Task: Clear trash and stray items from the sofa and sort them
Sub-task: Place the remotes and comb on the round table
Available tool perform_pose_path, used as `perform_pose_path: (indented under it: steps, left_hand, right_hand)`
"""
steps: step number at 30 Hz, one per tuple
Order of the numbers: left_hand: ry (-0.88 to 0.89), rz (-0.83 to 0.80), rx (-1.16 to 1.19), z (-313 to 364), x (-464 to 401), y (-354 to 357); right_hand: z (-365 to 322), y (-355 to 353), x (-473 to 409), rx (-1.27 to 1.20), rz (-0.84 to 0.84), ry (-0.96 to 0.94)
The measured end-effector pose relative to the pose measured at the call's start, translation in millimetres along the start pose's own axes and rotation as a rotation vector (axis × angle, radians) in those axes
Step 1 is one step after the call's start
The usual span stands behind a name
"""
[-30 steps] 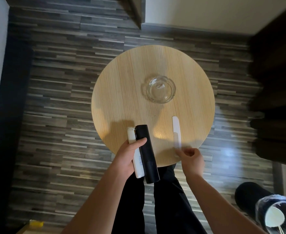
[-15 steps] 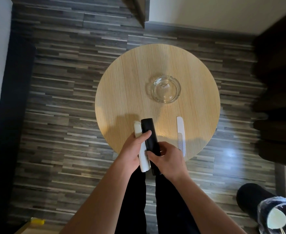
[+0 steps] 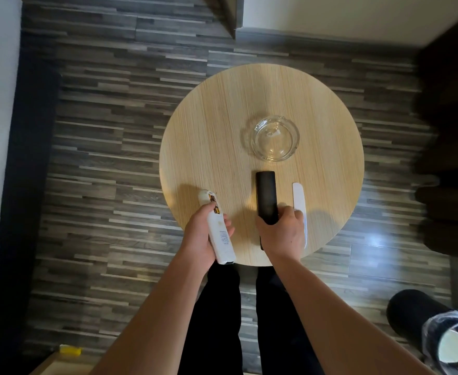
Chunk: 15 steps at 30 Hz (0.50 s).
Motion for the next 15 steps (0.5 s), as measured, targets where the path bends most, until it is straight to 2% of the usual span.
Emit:
perform_pose_path:
  steps: [9, 12, 13, 15]
  left_hand:
    - [0.026, -0.103, -0.07, 6.1, 7.6, -1.4]
    - [0.03, -0.11, -0.097, 8.1, 7.2, -0.4]
    - [0.034, -0.109, -0.095, 9.0, 6.8, 0.5]
    - [0.045, -0.118, -0.074, 10.7, 6.1, 1.8]
  right_hand:
    - [2.5, 6.6, 0.4, -0.015, 0.069, 0.046]
    - [-3.5, -1.2, 9.2, -0.024, 0.127, -0.026]
    - [-8.6, -2.6, 16.3, -0.075, 0.079, -0.084]
    - [-20.6, -0.5, 36.9, -0.147, -0.148, -0.191]
Point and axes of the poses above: each hand's wrist, its own x-axis away from the middle knuckle, its own y-axis out of the palm, z = x × y, the point moved 1 cm from there along -x, towards the middle knuckle, and after that the axes turned 5 degrees about y, right-handed, at the moved point
